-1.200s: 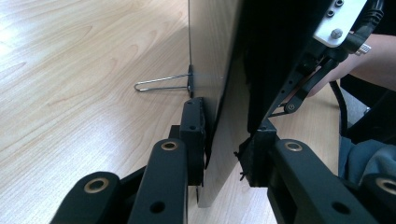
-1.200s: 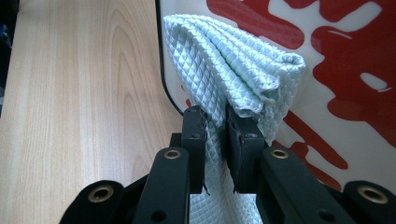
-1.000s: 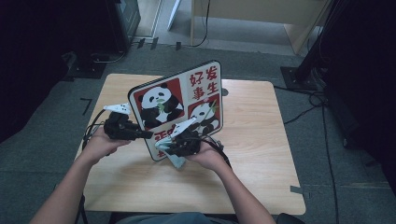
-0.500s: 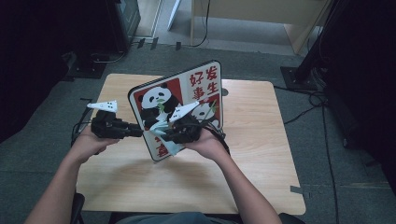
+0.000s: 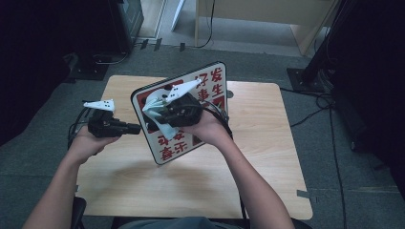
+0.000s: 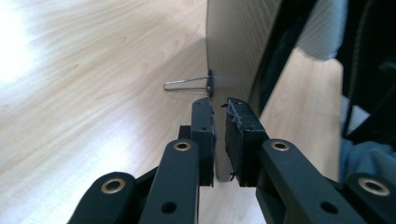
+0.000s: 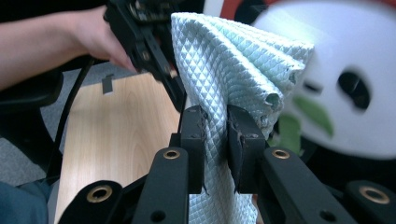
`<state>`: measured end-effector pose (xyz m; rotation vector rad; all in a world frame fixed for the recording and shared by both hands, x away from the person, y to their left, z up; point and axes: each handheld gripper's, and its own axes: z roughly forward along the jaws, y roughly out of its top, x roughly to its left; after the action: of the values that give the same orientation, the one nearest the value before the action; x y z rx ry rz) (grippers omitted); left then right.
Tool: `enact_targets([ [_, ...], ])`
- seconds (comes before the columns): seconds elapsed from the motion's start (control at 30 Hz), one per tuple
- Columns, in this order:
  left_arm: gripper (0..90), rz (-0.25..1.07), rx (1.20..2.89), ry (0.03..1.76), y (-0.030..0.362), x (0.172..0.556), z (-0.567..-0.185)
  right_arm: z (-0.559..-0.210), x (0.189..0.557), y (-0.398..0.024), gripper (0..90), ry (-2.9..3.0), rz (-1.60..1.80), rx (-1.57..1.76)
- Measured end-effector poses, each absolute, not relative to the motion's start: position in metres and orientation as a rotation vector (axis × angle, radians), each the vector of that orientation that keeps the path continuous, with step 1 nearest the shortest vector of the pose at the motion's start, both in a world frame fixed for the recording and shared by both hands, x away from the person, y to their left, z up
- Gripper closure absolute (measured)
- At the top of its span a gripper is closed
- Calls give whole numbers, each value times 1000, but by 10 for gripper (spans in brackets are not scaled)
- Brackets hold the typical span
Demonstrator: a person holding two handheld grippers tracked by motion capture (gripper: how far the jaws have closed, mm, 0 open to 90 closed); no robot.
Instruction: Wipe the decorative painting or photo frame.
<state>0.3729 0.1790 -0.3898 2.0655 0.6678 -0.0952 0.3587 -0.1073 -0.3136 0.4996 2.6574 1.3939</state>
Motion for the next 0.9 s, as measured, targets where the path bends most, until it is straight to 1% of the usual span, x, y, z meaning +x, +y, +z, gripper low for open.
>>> enact_targets([
  [0.3,835,-69,2059,630,165,380,-391,-286,364,-92,780,2630,1388,452],
  [0.5,837,-64,2047,616,164,381,-390,-271,367,-84,779,2601,1401,438],
  [0.9,838,-56,2046,609,164,381,-389,-276,371,-77,778,2607,1368,443],
])
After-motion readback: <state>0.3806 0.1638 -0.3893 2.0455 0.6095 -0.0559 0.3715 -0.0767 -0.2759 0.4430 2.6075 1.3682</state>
